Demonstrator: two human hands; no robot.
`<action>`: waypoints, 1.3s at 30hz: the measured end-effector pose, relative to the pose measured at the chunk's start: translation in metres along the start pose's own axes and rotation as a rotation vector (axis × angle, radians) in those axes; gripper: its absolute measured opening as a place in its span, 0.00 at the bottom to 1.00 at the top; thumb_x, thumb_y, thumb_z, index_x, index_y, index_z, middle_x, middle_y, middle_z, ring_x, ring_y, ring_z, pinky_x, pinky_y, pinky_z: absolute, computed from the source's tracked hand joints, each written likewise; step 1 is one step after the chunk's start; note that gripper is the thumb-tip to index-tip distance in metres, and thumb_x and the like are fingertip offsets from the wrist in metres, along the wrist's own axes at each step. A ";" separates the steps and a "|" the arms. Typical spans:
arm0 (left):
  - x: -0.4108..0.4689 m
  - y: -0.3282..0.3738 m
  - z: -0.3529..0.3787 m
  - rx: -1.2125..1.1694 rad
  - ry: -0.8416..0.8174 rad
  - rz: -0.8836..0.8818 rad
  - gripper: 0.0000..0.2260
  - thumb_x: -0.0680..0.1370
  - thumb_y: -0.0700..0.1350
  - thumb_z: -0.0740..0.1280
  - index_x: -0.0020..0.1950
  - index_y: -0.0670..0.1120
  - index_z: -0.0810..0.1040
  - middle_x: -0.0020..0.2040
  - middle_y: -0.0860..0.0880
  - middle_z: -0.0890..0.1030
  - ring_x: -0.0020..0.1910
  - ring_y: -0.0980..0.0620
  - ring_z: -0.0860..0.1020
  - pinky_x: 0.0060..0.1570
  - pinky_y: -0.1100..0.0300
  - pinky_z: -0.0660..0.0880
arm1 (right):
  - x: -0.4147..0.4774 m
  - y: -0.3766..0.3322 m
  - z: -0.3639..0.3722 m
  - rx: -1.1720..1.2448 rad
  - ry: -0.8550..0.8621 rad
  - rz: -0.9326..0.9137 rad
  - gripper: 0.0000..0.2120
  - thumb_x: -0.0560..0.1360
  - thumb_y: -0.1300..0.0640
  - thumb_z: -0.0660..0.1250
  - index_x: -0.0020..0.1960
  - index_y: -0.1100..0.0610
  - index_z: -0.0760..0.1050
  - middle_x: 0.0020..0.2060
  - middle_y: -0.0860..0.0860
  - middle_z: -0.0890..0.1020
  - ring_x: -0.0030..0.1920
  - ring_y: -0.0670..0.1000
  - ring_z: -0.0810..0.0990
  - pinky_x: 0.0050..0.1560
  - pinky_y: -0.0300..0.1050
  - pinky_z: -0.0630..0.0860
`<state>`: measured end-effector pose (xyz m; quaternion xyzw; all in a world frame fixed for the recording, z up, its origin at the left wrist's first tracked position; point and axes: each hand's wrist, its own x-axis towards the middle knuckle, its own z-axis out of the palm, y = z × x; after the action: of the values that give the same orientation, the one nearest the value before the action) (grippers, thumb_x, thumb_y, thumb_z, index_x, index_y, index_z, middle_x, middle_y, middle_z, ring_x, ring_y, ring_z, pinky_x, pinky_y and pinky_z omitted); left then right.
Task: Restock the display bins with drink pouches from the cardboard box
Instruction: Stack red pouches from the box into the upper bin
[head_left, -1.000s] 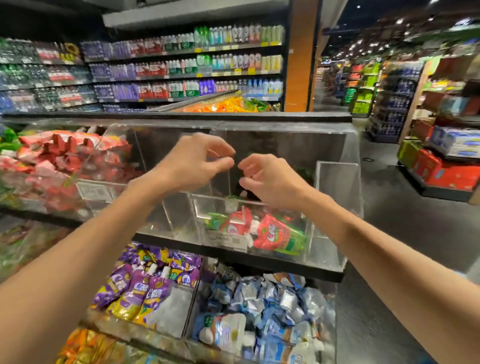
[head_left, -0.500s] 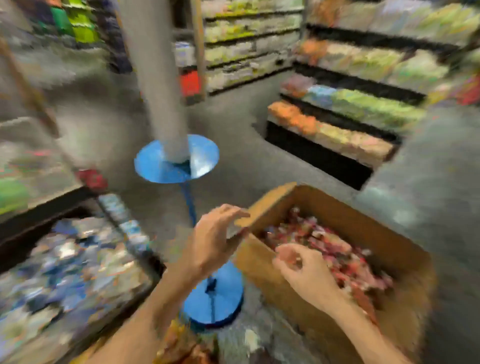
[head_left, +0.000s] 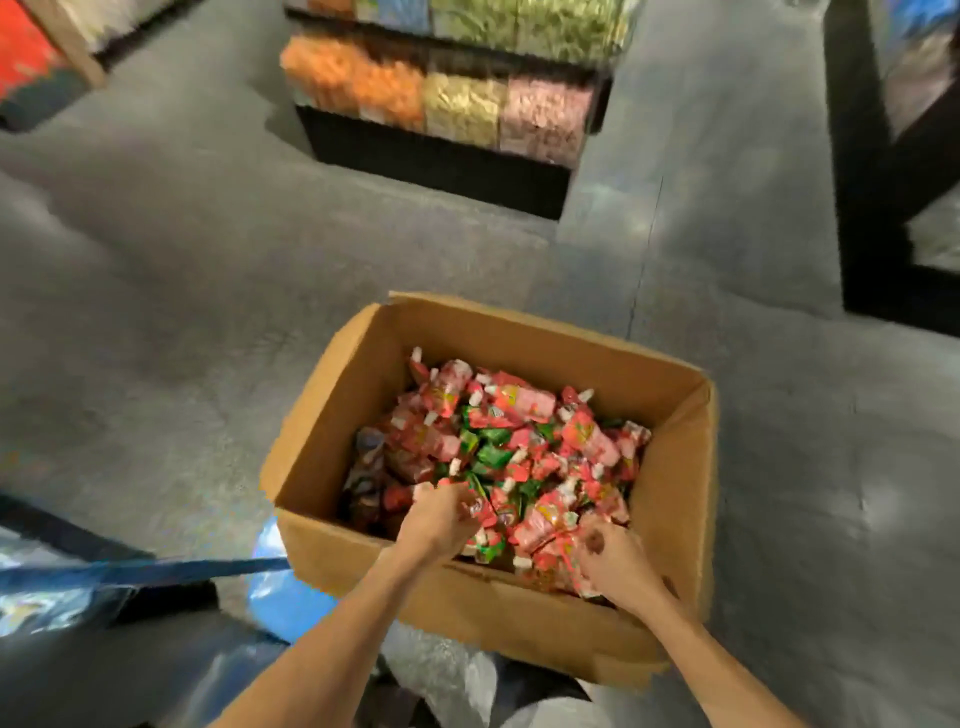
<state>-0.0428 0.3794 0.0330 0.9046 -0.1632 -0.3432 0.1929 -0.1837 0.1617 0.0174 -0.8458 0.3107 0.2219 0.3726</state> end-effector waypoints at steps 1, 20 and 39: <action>0.017 -0.005 0.007 0.013 -0.034 -0.021 0.10 0.74 0.52 0.68 0.53 0.52 0.81 0.49 0.46 0.83 0.54 0.42 0.79 0.52 0.50 0.77 | 0.018 0.003 0.002 -0.026 -0.023 0.024 0.08 0.76 0.54 0.68 0.50 0.58 0.77 0.44 0.55 0.81 0.44 0.53 0.77 0.46 0.48 0.73; 0.117 -0.055 0.077 0.419 -0.083 -0.416 0.25 0.79 0.44 0.67 0.73 0.54 0.63 0.70 0.40 0.58 0.66 0.38 0.63 0.51 0.51 0.77 | 0.103 0.046 0.069 -0.450 -0.197 0.455 0.43 0.72 0.41 0.72 0.74 0.56 0.51 0.69 0.62 0.63 0.67 0.60 0.67 0.57 0.51 0.76; 0.115 -0.070 0.038 0.677 -0.149 -0.147 0.19 0.78 0.39 0.68 0.67 0.48 0.70 0.68 0.44 0.64 0.65 0.44 0.66 0.61 0.52 0.71 | 0.123 0.056 0.054 0.160 -0.147 0.699 0.34 0.66 0.59 0.79 0.64 0.62 0.63 0.55 0.58 0.78 0.55 0.60 0.79 0.55 0.50 0.78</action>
<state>0.0244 0.3827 -0.0896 0.8990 -0.2157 -0.3477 -0.1559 -0.1431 0.1290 -0.1189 -0.6386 0.5695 0.3712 0.3606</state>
